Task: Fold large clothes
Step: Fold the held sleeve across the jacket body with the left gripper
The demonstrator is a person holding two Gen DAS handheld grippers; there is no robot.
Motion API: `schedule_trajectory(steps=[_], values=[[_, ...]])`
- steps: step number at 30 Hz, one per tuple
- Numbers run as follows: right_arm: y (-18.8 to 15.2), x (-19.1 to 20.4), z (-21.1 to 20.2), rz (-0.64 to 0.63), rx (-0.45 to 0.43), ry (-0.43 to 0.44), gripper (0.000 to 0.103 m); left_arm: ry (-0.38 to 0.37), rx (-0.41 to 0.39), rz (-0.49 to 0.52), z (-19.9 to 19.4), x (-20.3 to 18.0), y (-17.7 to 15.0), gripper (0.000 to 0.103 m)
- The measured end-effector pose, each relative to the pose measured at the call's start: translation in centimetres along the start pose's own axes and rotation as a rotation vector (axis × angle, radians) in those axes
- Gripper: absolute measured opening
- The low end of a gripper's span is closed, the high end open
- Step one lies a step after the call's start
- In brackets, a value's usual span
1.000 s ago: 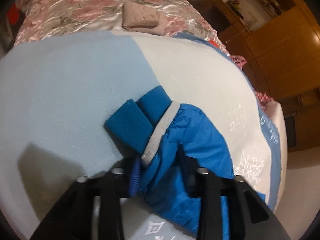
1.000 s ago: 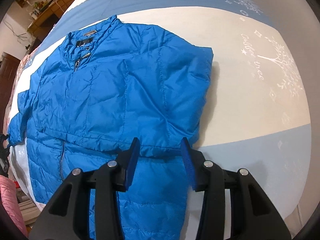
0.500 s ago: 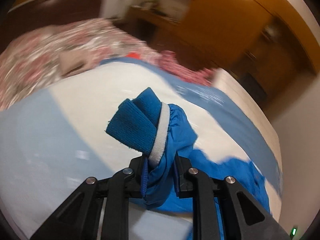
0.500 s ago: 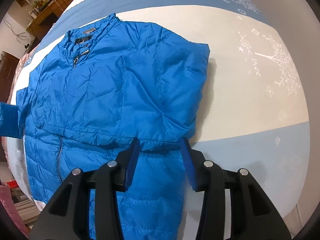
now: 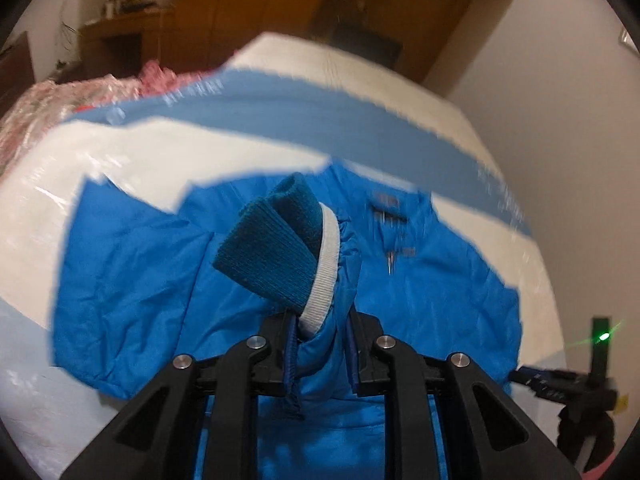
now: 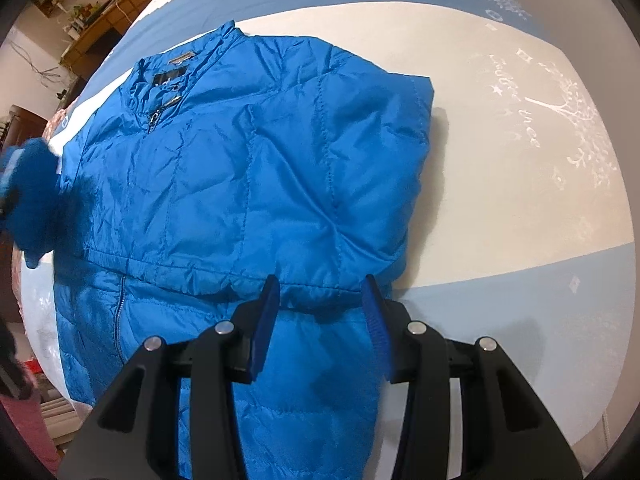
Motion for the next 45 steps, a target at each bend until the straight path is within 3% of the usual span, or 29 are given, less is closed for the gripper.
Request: schedule_trajectory(steps=[2,16,22,26,29,31,33,34,39,41,44,45], values=[[0.0,0.0,0.3,-0.001,0.004,0.001,0.042,-0.004,0.05,0.022,1.9,-1.1,-1.2,0.02],[-0.1,-0.7,3.9,0.029,0.057,-0.021,0.043,0.002,0.171,0.132,6.7,-4.1,-5.2,0.021],[-0.1,-0.9,4.3,0.033,0.048,-0.038,0.043,0.027,0.16,0.159,7.3,-4.7,-5.7,0.021],[0.0,-0.6,4.3,0.028,0.048,-0.048,0.043,0.01,0.128,0.147,5.6,-5.7,-4.8,0.02],[-0.1,-0.5,4.2,0.031,0.046,-0.042,0.043,-0.049,0.076,0.198,2.9,-8.5,-4.5,0.02],[0.2,-0.3,4.3,0.031,0.047,-0.037,0.043,-0.135,0.093,0.229,1.8,-10.7,-4.8,0.022],[0.1,-0.6,4.1,0.033,0.047,-0.027,0.043,-0.266,0.17,0.253,1.5,-12.7,-5.7,0.044],[0.1,-0.8,3.9,0.035,0.048,-0.021,0.043,-0.348,0.226,0.252,1.3,-13.5,-6.3,0.047],[0.5,-0.6,2.4,0.029,0.038,-0.016,0.044,-0.373,0.216,0.193,-0.2,-11.4,-5.6,0.05],[0.9,0.5,1.7,0.027,0.023,0.03,0.045,-0.33,0.187,0.168,-0.4,-9.5,-4.6,0.05],[1.8,2.2,0.6,0.037,-0.008,0.111,0.045,-0.145,0.131,0.189,0.8,-5.6,-3.5,0.05],[2.0,2.8,0.4,0.039,-0.012,0.149,0.052,-0.091,0.123,0.199,1.3,-4.5,-3.4,0.05]])
Point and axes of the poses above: each gripper's, at about its wrist camera, not at the fingertips, and z roughly the way its jaws point, x to its left, y to its top, the point moved 10 cm from there along z, roughly the way its jaws point, and after that the axes turned 13 degrees about y, right-handed, at the moved point
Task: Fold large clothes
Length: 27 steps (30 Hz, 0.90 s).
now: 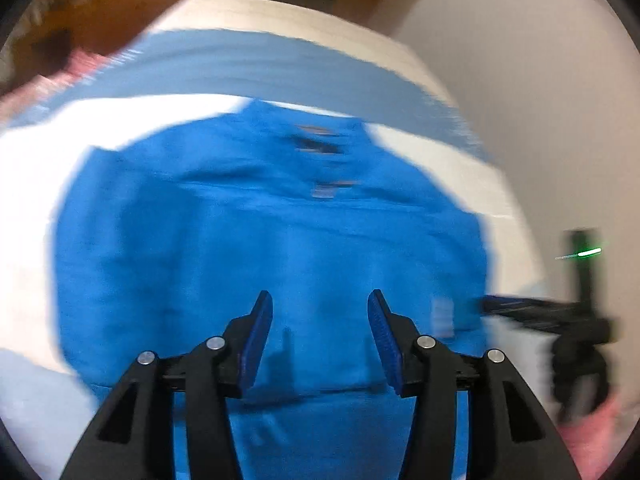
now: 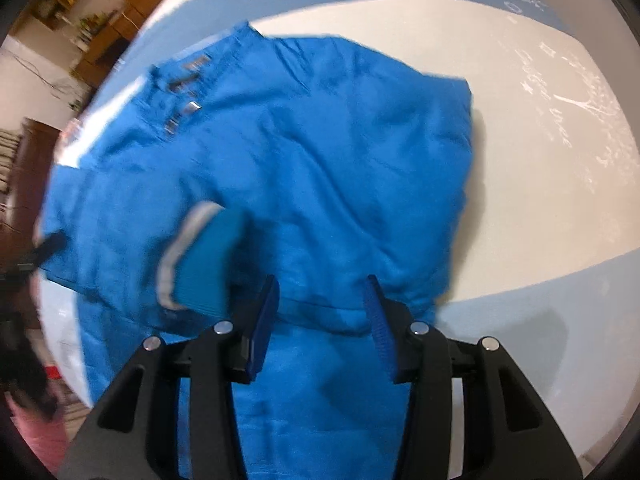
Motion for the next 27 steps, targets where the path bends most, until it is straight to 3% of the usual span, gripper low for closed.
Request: schedule_trajectory(steps=[2,7,10,12,13,18,25,27], values=[[0.2,1.8,0.6,0.0,0.023,0.087,0.063,0.062,0.01,-0.002,0.9,1.8,-0.5,0.05],[0.1,2.8,4.8,0.014,0.119,0.095,0.063,0.047,0.032,-0.038,2.1,2.6,-1.5,0.05],[0.2,3.5,5.4,-0.017,0.117,0.121,0.032,0.05,0.026,-0.018,2.5,2.2,-1.1,0.05],[0.4,3.4,5.1,-0.03,0.106,0.1,0.016,0.057,0.017,-0.015,2.3,2.2,-0.8,0.05],[0.9,3.4,4.6,-0.039,0.093,0.094,0.015,0.063,0.007,-0.017,2.2,2.3,-0.4,0.05],[4.2,0.8,0.2,-0.079,-0.028,-0.075,0.013,0.117,-0.053,-0.027,1.3,3.8,1.3,0.05],[6.9,-4.8,-2.8,0.031,-0.081,-0.138,0.013,0.253,-0.09,-0.03,2.5,6.4,2.7,0.05],[7.0,-6.0,-2.4,0.052,-0.075,-0.156,0.014,0.248,-0.067,-0.048,3.5,7.1,2.8,0.05]])
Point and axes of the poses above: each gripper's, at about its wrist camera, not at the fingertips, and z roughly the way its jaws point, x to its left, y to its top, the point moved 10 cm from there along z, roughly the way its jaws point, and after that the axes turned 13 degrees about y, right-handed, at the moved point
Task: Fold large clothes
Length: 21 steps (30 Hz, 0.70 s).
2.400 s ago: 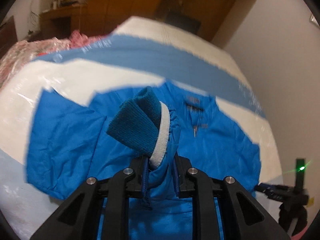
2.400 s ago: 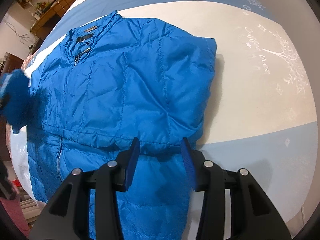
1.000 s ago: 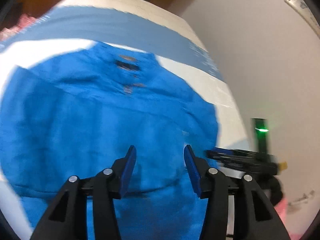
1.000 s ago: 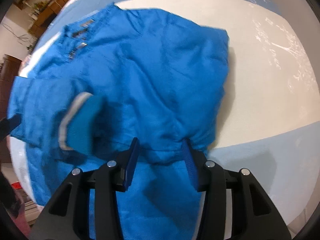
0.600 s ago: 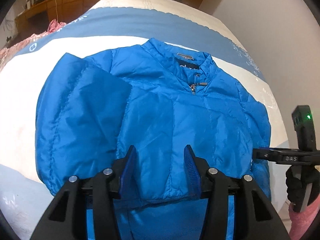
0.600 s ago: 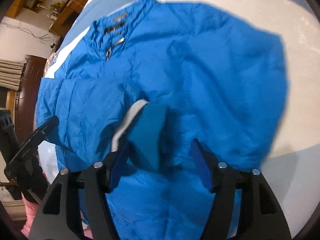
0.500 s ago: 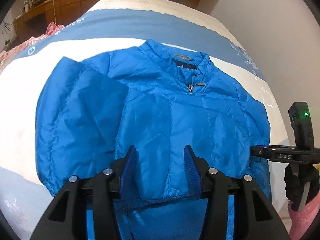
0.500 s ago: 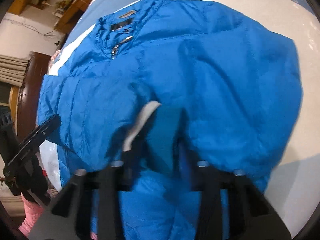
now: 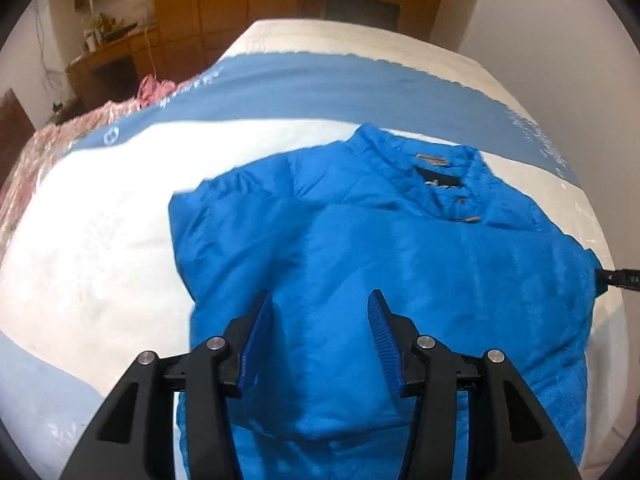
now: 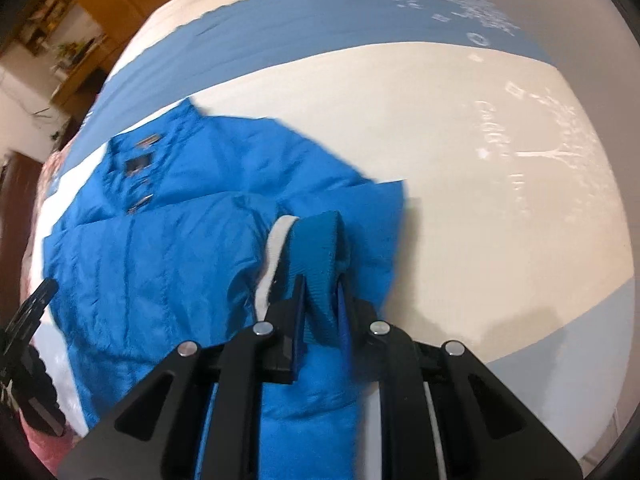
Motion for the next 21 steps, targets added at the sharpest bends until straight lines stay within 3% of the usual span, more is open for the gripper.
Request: schedule_trajectory(steps=[5,8,11,14,16,19,21], values=[[-0.6,-1.4,3.2,-0.001,0.043,-0.05,0.015,-0.038,0.076,-0.025,3.3,0.2,-1.3,0.05],[-0.5,-1.3,3.7,-0.012,0.043,-0.083,0.015,-0.069,0.082,-0.049,4.4,0.2,-1.6,0.05],[-0.1,-1.1,2.8,-0.005,0.031,-0.059,0.021,-0.043,0.093,-0.027,4.0,0.2,-1.4,0.05],[0.1,-0.1,-0.3,-0.015,-0.038,-0.024,0.026,0.004,0.067,0.004,2.2,0.8,-0.9,0.049],[0.4,1.1,-2.5,-0.033,-0.089,-0.008,0.026,-0.003,0.021,-0.001,0.5,0.9,-0.1,0.05],[1.0,4.1,-2.7,-0.08,-0.08,0.064,0.026,-0.005,-0.013,0.031,-0.7,0.1,0.9,0.051],[1.4,5.8,-1.2,-0.123,-0.051,0.055,0.026,0.012,-0.015,0.071,-0.2,-0.9,1.1,0.051]])
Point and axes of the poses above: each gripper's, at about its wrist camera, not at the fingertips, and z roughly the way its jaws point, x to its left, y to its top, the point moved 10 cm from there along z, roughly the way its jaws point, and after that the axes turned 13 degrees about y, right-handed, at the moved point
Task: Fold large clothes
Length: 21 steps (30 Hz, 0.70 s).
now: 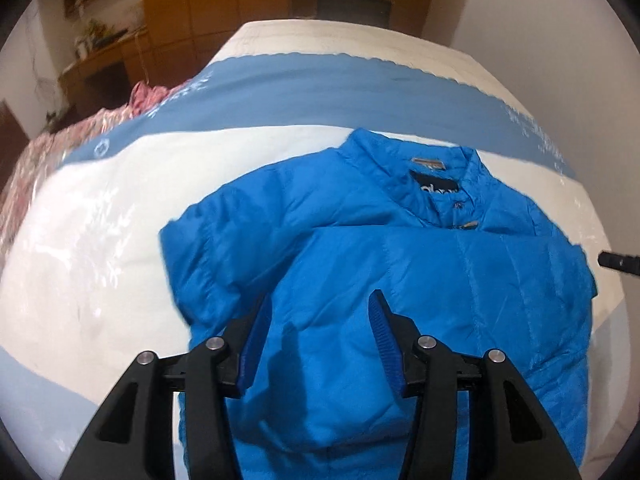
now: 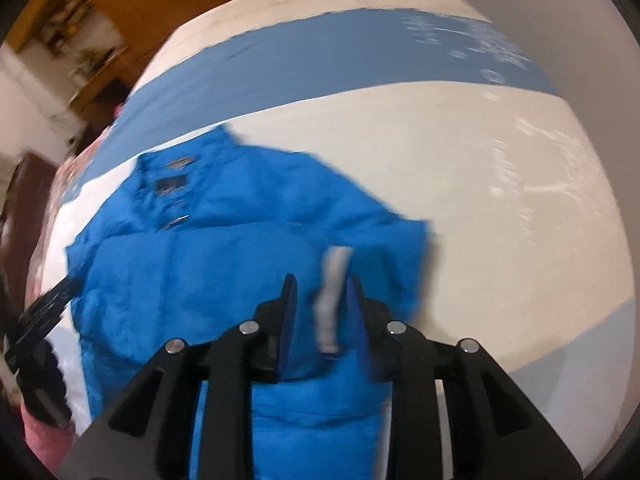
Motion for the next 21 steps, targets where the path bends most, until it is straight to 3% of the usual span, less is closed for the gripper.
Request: schedule_trajectory(steps=[4,9,11,15,19,21], values=[[0.2,-0.4,4.1,-0.014,0.077,-0.066,0.026,0.044,0.047,0.01,2.8,0.2,-0.2,0.051],[-0.4,-1.9,6.9,0.011,0.111,-0.079,0.024,-0.019,0.098,-0.033,5.4,0.9,-0.5,0.052],[-0.2,-1.9,6.8,0.016,0.122,-0.087,0.024,-0.003,0.108,-0.038,5.4,0.9,-0.3,0.052],[0.1,-1.3,4.0,0.027,0.065,-0.05,0.026,0.06,0.056,-0.007,2.6,0.8,0.1,0.051],[-1.4,1.5,1.1,-0.042,0.023,0.024,0.027,0.027,-0.022,0.033,-1.3,-0.8,-0.9,0.051],[-3.0,2.4,1.2,-0.067,0.048,0.045,0.027,0.016,-0.006,0.059,-1.7,-1.7,-2.1,0.051]])
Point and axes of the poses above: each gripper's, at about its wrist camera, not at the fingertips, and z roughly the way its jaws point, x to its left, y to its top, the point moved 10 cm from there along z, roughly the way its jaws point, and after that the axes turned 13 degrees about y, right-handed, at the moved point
